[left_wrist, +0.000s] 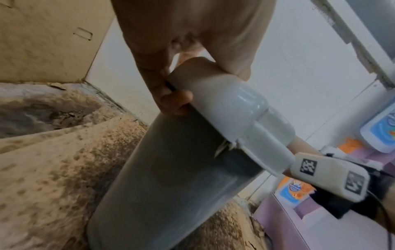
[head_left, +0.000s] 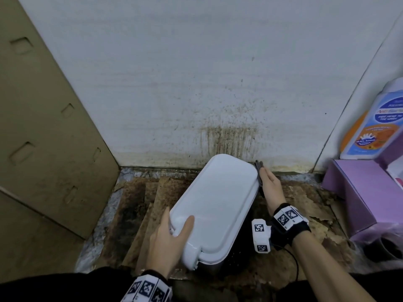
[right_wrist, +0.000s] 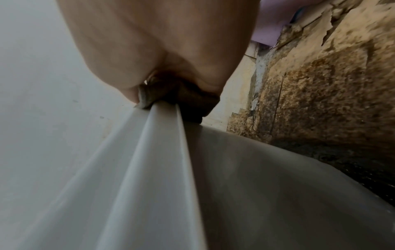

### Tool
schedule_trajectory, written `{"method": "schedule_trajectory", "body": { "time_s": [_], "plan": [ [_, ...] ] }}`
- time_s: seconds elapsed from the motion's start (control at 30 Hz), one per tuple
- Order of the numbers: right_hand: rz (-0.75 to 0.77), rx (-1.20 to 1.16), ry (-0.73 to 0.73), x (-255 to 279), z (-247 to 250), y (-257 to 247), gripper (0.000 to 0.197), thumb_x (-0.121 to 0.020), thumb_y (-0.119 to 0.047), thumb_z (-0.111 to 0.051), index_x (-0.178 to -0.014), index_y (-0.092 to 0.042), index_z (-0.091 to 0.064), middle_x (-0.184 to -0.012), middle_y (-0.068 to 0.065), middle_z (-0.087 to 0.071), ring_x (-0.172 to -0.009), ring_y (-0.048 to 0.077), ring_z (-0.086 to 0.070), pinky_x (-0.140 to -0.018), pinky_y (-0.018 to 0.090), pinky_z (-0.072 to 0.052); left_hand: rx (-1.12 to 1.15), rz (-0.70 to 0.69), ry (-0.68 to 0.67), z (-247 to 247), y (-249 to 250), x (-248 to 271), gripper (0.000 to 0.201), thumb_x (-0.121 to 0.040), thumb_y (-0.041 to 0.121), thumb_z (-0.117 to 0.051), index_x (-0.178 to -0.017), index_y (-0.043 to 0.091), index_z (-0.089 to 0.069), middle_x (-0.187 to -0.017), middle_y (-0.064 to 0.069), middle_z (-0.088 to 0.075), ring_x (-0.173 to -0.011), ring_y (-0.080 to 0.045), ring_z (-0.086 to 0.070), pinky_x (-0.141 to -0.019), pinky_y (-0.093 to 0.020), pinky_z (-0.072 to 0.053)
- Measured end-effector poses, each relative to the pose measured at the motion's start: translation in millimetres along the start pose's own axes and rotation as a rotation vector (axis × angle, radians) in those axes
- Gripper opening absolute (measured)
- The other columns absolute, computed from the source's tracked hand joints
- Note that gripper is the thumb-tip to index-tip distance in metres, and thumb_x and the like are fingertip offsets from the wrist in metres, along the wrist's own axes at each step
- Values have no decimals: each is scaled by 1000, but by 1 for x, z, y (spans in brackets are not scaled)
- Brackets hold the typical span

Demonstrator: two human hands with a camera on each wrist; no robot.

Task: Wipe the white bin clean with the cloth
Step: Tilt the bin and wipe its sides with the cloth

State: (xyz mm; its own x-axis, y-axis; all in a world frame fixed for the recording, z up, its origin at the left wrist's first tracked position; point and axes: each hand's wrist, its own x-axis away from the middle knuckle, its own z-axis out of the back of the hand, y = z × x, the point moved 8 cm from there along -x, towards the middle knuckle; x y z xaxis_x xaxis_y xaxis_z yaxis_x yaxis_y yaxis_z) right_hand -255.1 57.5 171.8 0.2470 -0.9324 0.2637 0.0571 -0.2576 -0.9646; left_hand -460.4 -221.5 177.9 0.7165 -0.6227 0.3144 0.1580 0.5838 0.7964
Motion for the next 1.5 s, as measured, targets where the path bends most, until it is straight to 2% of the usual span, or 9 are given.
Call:
{"method": "schedule_trajectory", "body": {
  "time_s": [0.17, 0.27, 0.47, 0.63, 0.77, 0.93, 1.2, 1.37, 1.5],
  "plan": [
    [20, -127, 224, 28, 20, 8, 52, -104, -36, -46, -152, -16, -37, -157, -2, -38, -143, 17, -37, -113, 31, -32, -20, -39, -40, 9, 8, -9, 104, -67, 87, -61, -156, 50, -22, -146, 14, -56, -128, -17, -57, -105, -45, -49],
    [58, -164, 415, 58, 32, 13, 50, -105, -36, -44, -151, -17, -40, -155, -3, -41, -138, 12, -39, -103, 24, -32, -8, -99, -69, 14, 22, -15, 96, -75, 77, -67, -156, 46, -27, -150, 12, -51, -133, -17, -52, -107, -43, -46],
    [71, -184, 574, 105, 30, 20, 47, -104, -38, -43, -148, -23, -46, -149, -4, -49, -135, 16, -45, -98, 22, -33, -112, -160, -81, 24, 36, -51, 89, -75, 87, -53, -152, 48, -30, -154, 5, -45, -138, -23, -46, -110, -51, -42],
    [60, -101, 544, 115, 21, 31, 48, -105, -40, -40, -151, -25, -41, -153, -3, -44, -139, 20, -42, -104, 25, -34, -154, -145, -159, 20, 26, -63, 98, -68, 96, -42, -153, 51, -27, -159, 0, -39, -144, -27, -38, -115, -55, -36],
    [43, -67, 495, 103, 18, 31, 48, -106, -40, -38, -152, -26, -39, -154, -2, -43, -139, 20, -43, -112, 33, -37, -199, -89, -89, 22, 23, -63, 81, -82, 85, -44, -153, 48, -28, -159, -5, -35, -144, -33, -36, -114, -54, -32],
    [-11, -76, 411, 80, 22, 28, 49, -107, -37, -36, -153, -21, -37, -155, -2, -40, -142, 20, -38, -108, 28, -33, -167, 32, 37, 17, 14, -43, 84, -93, 72, -44, -154, 19, -24, -157, -14, -29, -137, -40, -40, -110, -51, -34],
    [-85, -31, 143, 37, 26, 10, 49, -104, -31, -48, -149, -12, -43, -153, 0, -43, -139, 20, -42, -108, 32, -36, -109, 42, 94, 14, 0, -26, 72, -93, 69, -47, -136, 14, -33, -137, -17, -55, -121, -36, -54, -90, -41, -43],
    [8, -23, 236, 55, 32, 11, 47, -105, -31, -46, -149, -13, -43, -154, -1, -43, -140, 16, -39, -106, 26, -33, -132, -26, 64, 17, 9, -38, 66, -92, 71, -44, -130, 17, -36, -131, -13, -59, -114, -34, -58, -93, -47, -49],
    [15, -59, 392, 82, 43, 18, 45, -104, -31, -46, -146, -15, -48, -148, -1, -49, -129, 11, -44, -98, 24, -33, -170, -60, -11, 18, 18, -63, 102, -79, 91, -38, -153, 23, -20, -142, -12, -55, -124, -37, -56, -101, -52, -48]
  ]
}}
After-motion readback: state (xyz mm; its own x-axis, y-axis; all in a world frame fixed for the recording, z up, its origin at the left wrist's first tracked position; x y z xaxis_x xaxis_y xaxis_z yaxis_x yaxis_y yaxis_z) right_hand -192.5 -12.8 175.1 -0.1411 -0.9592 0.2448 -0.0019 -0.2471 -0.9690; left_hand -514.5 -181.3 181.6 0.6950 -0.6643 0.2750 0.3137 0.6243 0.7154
